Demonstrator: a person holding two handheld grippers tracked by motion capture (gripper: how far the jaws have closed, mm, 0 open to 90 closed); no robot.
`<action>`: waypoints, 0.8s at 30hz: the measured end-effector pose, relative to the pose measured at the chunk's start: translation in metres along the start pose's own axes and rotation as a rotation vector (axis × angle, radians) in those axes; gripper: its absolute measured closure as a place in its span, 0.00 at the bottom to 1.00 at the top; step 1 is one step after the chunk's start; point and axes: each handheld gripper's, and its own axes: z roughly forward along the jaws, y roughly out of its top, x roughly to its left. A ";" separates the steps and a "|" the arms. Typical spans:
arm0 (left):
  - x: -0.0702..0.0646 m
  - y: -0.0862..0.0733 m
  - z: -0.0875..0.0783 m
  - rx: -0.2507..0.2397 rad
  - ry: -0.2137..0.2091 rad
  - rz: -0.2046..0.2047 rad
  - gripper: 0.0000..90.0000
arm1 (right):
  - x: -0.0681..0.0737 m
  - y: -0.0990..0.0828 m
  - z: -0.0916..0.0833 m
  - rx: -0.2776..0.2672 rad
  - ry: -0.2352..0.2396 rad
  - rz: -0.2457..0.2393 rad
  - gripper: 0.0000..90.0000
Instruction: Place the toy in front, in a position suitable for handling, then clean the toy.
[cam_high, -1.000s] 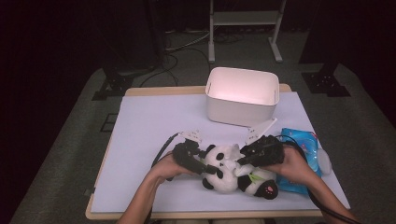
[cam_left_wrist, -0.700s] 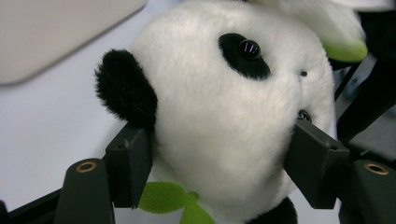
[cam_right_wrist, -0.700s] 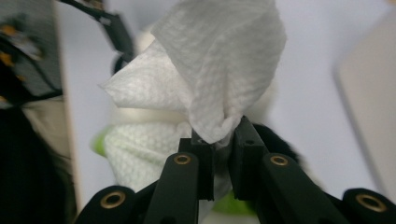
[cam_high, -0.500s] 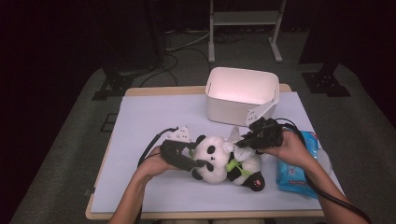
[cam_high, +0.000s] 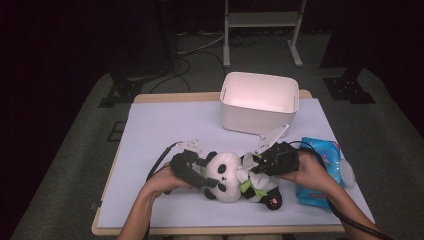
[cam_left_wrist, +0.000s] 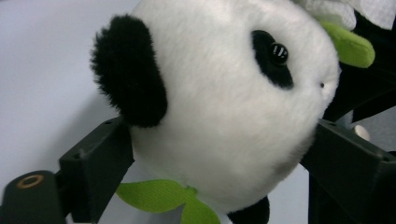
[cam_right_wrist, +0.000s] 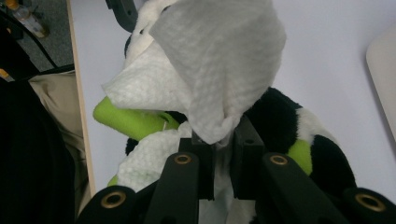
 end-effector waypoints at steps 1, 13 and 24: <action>0.001 0.000 0.001 0.000 -0.012 -0.012 0.09 | 0.000 0.000 0.000 0.000 0.000 0.000 0.90; 0.005 -0.005 0.006 -0.006 -0.045 -0.055 0.05 | 0.002 -0.002 0.003 -0.025 -0.003 -0.004 0.90; 0.006 -0.005 0.004 -0.002 -0.060 -0.067 0.05 | 0.008 -0.003 0.003 -0.035 -0.003 -0.016 0.90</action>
